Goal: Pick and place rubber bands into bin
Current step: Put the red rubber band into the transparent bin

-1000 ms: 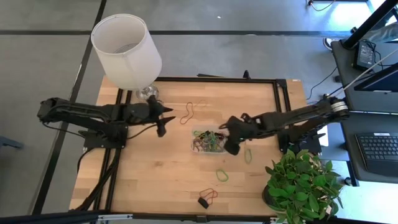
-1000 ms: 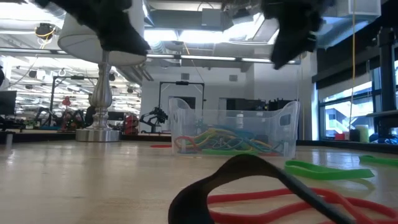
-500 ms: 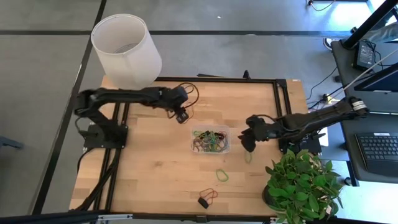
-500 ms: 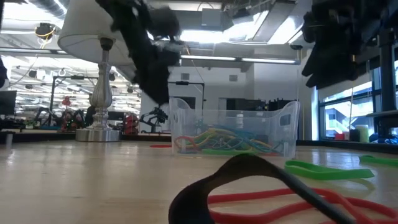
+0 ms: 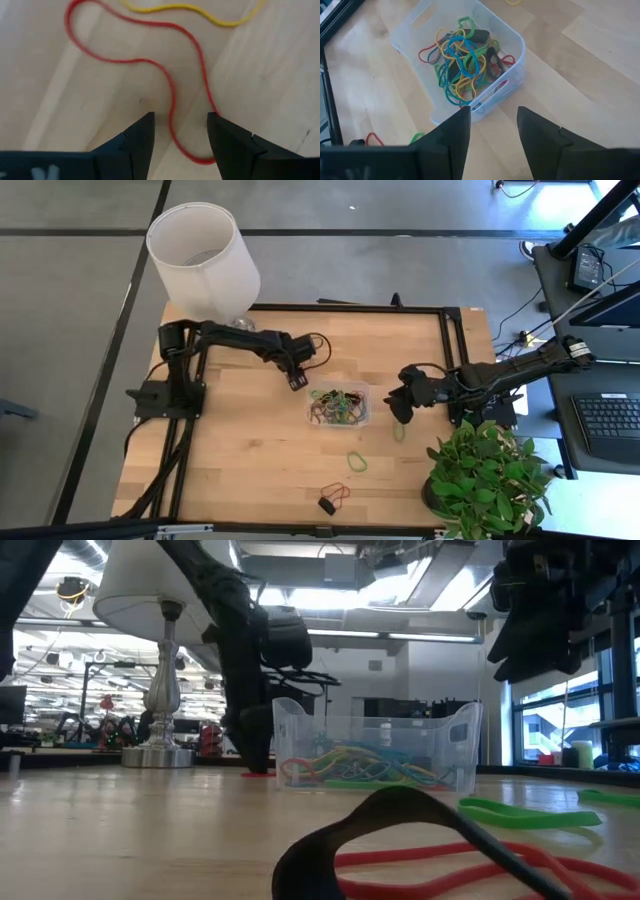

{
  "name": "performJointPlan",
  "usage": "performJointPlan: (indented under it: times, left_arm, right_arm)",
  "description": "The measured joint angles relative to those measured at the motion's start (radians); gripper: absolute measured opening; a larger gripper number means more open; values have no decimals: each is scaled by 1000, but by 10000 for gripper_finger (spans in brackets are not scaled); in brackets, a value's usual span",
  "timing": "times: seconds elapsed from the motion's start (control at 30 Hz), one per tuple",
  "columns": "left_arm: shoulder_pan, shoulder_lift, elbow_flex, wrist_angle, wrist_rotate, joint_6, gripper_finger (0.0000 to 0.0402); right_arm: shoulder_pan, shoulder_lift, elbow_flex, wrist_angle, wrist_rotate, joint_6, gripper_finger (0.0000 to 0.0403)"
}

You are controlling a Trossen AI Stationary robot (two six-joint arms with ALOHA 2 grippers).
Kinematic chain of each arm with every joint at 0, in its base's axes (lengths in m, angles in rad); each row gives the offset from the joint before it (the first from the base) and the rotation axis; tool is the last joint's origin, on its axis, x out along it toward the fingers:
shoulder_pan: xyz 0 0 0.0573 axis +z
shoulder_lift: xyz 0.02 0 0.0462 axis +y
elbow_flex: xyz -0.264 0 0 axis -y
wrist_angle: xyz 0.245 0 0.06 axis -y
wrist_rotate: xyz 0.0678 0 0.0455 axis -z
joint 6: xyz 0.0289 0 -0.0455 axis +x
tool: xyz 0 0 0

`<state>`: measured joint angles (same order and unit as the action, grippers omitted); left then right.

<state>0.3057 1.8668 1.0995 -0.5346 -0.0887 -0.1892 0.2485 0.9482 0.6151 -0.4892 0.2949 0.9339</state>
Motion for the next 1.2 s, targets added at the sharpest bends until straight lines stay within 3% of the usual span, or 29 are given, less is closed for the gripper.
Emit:
performJointPlan:
  times: [0.13,0.3,0.4,0.7,0.9,1.07,1.2]
  left_arm:
    - [-46,42,6,-10,-51,59,139]
    - [-84,51,7,-19,-89,33,23]
    - [-88,18,0,-27,-108,2,5]
    - [-88,-240,-7,-140,-214,-76,2]
    - [-125,-420,-4,-120,-250,-104,2]
    - [-143,-444,-6,-123,-246,-97,4]
    - [-140,-416,-37,-121,-218,-97,34]
  right_arm:
    - [0,0,0,0,0,-16,165]
    - [0,0,0,0,0,-23,165]
    - [0,0,0,0,0,-26,165]
    - [0,1,1,5,-1,-53,165]
    - [0,0,1,10,0,-81,165]
    - [0,1,1,12,0,-106,165]
    - [0,1,1,14,0,-108,165]
